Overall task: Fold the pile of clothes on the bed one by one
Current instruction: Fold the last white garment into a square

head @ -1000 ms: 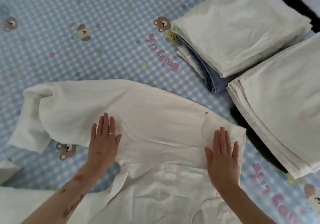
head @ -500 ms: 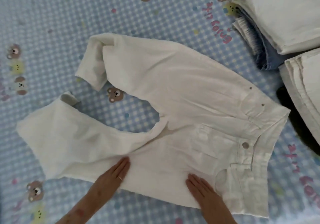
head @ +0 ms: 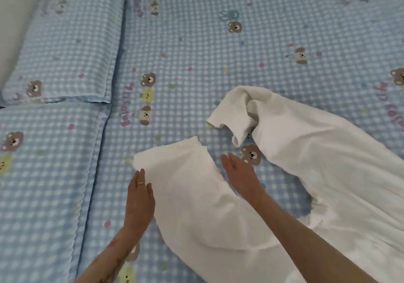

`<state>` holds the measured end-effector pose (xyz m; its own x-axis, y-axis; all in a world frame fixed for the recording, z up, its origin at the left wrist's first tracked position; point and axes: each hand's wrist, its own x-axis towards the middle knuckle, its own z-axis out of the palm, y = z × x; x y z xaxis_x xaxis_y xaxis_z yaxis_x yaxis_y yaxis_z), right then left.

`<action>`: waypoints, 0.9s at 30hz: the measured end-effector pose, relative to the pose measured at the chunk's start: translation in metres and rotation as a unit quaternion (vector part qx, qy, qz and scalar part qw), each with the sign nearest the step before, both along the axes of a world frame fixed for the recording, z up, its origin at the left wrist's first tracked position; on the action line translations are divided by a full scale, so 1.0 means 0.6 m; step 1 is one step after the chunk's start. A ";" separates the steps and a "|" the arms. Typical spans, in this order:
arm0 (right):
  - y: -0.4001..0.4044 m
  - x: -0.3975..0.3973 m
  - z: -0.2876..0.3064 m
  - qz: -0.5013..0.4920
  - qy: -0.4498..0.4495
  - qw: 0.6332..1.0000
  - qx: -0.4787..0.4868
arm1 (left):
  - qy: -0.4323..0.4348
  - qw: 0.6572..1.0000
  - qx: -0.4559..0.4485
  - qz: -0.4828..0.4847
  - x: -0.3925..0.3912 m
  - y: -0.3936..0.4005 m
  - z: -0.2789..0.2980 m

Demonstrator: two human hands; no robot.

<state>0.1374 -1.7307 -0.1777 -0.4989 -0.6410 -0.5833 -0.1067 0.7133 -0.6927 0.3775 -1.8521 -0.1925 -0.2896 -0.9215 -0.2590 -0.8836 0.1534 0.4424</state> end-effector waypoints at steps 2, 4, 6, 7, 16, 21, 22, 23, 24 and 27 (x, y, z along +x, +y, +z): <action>-0.126 -0.007 -0.017 0.019 -0.001 0.998 0.052 | 0.005 0.996 0.049 0.075 -0.017 -0.077 -0.019; -0.209 -0.008 -0.044 0.044 0.003 0.993 0.106 | 0.012 0.983 0.115 0.141 -0.030 -0.135 -0.047; -0.250 -0.013 -0.072 0.091 0.032 0.983 0.159 | 0.044 0.964 0.177 0.194 -0.045 -0.168 -0.074; -0.256 -0.016 -0.084 0.114 0.053 0.976 0.176 | 0.073 0.955 0.190 0.217 -0.052 -0.175 -0.083; -0.375 0.019 -0.095 0.135 0.211 0.966 0.065 | 0.296 0.884 0.103 0.346 0.019 -0.260 -0.059; -0.570 0.074 -0.035 0.120 0.215 0.959 -0.137 | 0.320 0.876 0.010 0.362 0.079 -0.323 -0.029; -0.588 0.085 -0.033 0.130 0.203 0.958 -0.153 | 0.288 0.893 0.001 0.347 0.089 -0.327 -0.030; -0.595 0.098 -0.036 0.136 0.178 0.961 -0.165 | 0.257 0.908 -0.001 0.330 0.098 -0.328 -0.035; -0.589 0.111 -0.044 0.141 0.151 0.963 -0.171 | 0.215 0.927 0.001 0.307 0.104 -0.322 -0.041; -0.499 0.162 -0.096 0.185 0.192 0.950 -0.164 | 0.000 0.986 -0.105 0.130 0.107 -0.288 -0.077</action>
